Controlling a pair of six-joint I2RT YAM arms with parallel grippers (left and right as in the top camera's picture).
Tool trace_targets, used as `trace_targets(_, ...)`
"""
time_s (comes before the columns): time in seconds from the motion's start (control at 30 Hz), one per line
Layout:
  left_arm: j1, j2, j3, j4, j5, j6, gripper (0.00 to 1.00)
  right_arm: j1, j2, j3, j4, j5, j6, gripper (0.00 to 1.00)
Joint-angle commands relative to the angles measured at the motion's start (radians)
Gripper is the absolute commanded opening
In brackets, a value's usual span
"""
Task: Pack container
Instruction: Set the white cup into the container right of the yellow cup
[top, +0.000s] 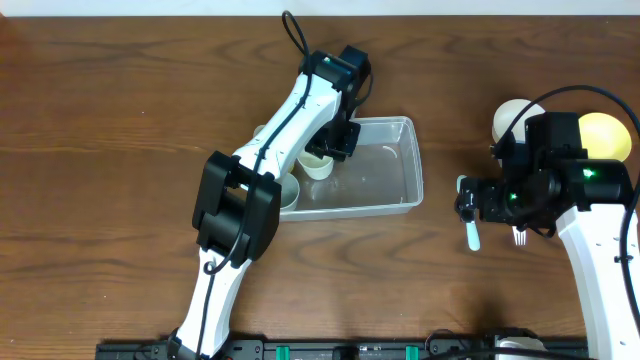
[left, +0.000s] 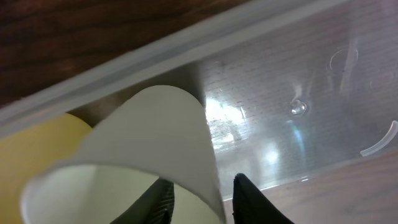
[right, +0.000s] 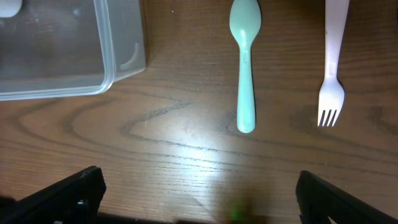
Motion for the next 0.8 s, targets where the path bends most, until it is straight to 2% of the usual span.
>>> trace_targets(0.0, 0.002, -0.002, 0.002, -0.010, -0.001, 0.005, 0.33, 0.003, 0.001, 0.016, -0.001, 0.006, -0.017, 0.99)
trace_targets(0.23, 0.002, -0.132, 0.008, -0.045, -0.066, 0.005, 0.36, 0.003, 0.001, 0.016, -0.002, 0.006, -0.017, 0.99)
trace_targets(0.47, 0.009, -0.433, 0.007, -0.082, -0.130, 0.004, 0.37, 0.003, 0.001, 0.016, -0.007, 0.006, -0.016, 0.98)
trace_targets(0.53, 0.018, -0.525, 0.007, -0.095, -0.171, 0.004, 0.40, 0.003, 0.001, 0.016, -0.005, 0.006, -0.016, 0.99)
trace_targets(0.77, 0.114, -0.797, -0.003, -0.154, -0.232, 0.005, 0.43, 0.004, 0.001, 0.016, 0.016, 0.006, -0.008, 0.99)
